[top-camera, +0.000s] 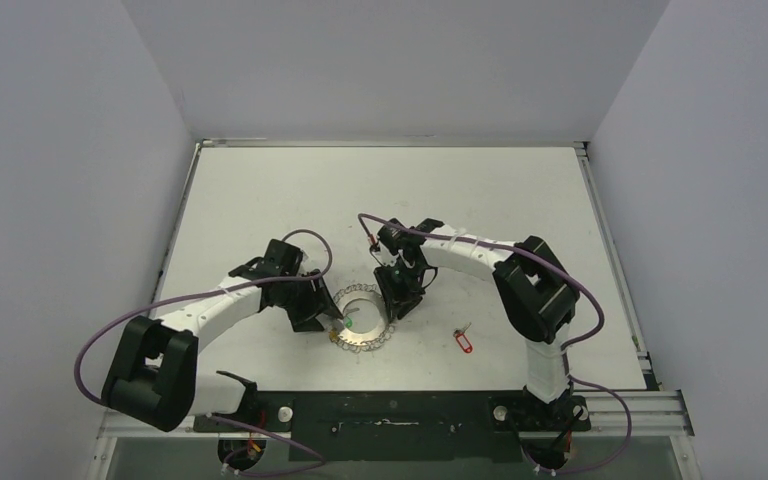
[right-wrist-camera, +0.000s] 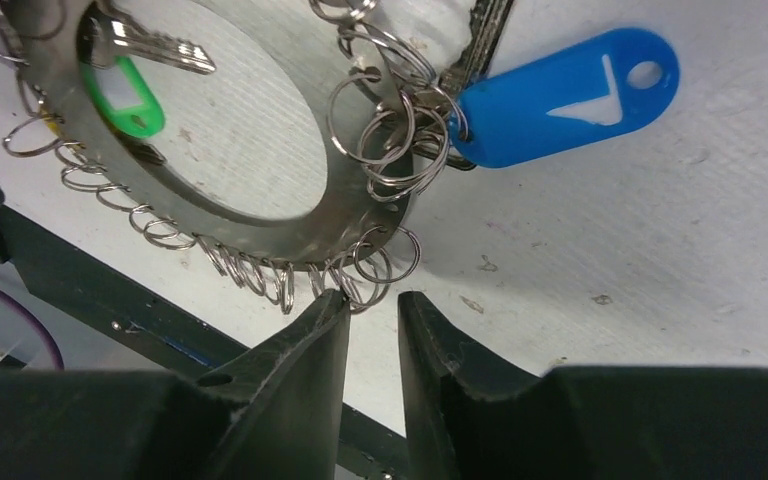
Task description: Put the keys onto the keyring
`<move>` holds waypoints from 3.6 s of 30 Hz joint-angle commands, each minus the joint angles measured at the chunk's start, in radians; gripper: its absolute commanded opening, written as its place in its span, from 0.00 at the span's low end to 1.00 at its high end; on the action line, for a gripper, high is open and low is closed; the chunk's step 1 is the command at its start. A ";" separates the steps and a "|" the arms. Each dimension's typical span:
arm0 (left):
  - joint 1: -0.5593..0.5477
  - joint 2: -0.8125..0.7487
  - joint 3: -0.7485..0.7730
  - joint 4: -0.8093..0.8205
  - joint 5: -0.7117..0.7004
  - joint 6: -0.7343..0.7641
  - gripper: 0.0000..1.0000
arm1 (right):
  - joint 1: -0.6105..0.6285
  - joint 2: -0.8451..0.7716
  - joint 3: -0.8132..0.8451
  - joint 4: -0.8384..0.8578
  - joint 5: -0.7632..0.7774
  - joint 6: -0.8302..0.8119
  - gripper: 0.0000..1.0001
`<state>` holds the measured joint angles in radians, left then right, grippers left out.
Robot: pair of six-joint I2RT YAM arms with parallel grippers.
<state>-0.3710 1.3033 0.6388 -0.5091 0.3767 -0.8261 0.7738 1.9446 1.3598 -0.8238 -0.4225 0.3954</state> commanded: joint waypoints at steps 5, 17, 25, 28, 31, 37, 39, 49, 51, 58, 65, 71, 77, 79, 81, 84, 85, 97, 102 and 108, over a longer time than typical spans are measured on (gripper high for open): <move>-0.011 0.047 0.052 0.042 0.057 0.041 0.38 | -0.006 0.008 -0.042 0.024 -0.031 0.019 0.08; -0.068 0.069 0.109 -0.045 -0.035 0.083 0.48 | -0.075 -0.074 -0.048 -0.071 0.075 -0.083 0.02; -0.059 0.029 0.097 -0.076 -0.079 0.081 0.50 | -0.105 -0.138 -0.020 -0.035 0.033 -0.087 0.37; -0.042 0.008 0.086 -0.066 -0.075 0.071 0.49 | -0.106 -0.124 0.003 -0.001 -0.010 -0.062 0.40; -0.021 -0.007 0.078 -0.059 -0.075 0.070 0.47 | -0.104 -0.085 0.023 0.034 -0.046 -0.032 0.40; 0.019 -0.006 0.076 -0.048 -0.054 0.075 0.42 | -0.076 0.012 0.048 0.060 -0.086 -0.008 0.34; 0.025 -0.002 0.079 -0.044 -0.049 0.079 0.42 | -0.067 0.030 0.043 0.057 -0.084 -0.003 0.30; 0.046 0.009 0.087 -0.026 -0.041 0.107 0.35 | -0.025 -0.036 -0.069 0.009 -0.127 0.012 0.00; 0.046 0.015 0.085 -0.024 -0.042 0.111 0.33 | -0.022 -0.063 -0.091 -0.017 -0.132 0.020 0.00; 0.044 0.065 0.067 0.034 -0.012 0.099 0.32 | -0.039 -0.139 -0.099 -0.089 -0.113 0.019 0.10; 0.014 0.153 0.076 0.114 0.012 0.058 0.32 | -0.068 -0.132 -0.057 -0.043 -0.103 0.036 0.34; -0.119 0.284 0.156 0.165 0.008 0.034 0.24 | -0.085 -0.120 -0.029 -0.030 -0.098 0.038 0.44; -0.239 0.391 0.302 0.087 -0.034 0.080 0.20 | -0.123 -0.145 -0.018 -0.058 -0.067 0.001 0.52; -0.240 0.376 0.313 0.059 -0.059 0.088 0.23 | -0.135 -0.152 -0.016 -0.069 -0.053 -0.014 0.53; -0.233 0.337 0.312 0.035 -0.101 0.097 0.29 | -0.152 -0.158 -0.007 -0.077 -0.043 -0.027 0.53; -0.215 0.264 0.307 -0.026 -0.165 0.120 0.38 | -0.185 -0.161 0.022 -0.084 -0.042 -0.038 0.53; -0.205 0.239 0.304 -0.040 -0.178 0.126 0.40 | -0.194 -0.160 0.037 -0.084 -0.044 -0.044 0.53; 0.024 -0.141 0.107 -0.039 -0.117 0.119 0.52 | -0.178 -0.004 0.235 -0.108 -0.079 -0.075 0.48; 0.051 -0.206 0.064 -0.031 -0.091 0.099 0.53 | -0.110 0.084 0.312 -0.126 -0.078 -0.072 0.44; 0.053 -0.228 0.035 -0.018 -0.074 0.072 0.53 | -0.023 0.159 0.332 -0.105 -0.079 -0.038 0.39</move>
<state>-0.3252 1.1038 0.6884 -0.5552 0.2691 -0.7288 0.7006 2.0884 1.6516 -0.9360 -0.4950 0.3298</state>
